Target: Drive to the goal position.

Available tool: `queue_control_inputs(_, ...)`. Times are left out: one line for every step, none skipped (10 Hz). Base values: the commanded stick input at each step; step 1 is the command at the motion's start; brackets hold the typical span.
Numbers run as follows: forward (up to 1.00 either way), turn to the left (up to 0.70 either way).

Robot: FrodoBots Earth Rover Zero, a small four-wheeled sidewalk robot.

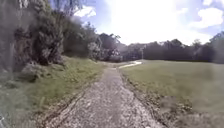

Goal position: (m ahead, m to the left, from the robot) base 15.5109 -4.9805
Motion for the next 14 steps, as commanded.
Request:
queue_control_inputs(0.70, 0.00)
queue_control_inputs(0.70, 0.00)
queue_control_inputs(0.70, 0.00)
queue_control_inputs(0.70, 0.00)
queue_control_inputs(0.70, 0.00)
queue_control_inputs(0.70, 0.00)
queue_control_inputs(0.70, 0.00)
queue_control_inputs(0.70, 0.00)
queue_control_inputs(0.70, 0.00)
queue_control_inputs(0.70, 0.00)
queue_control_inputs(0.70, 0.19)
queue_control_inputs(0.70, 0.35)
queue_control_inputs(0.70, 0.35)
queue_control_inputs(0.70, 0.20)
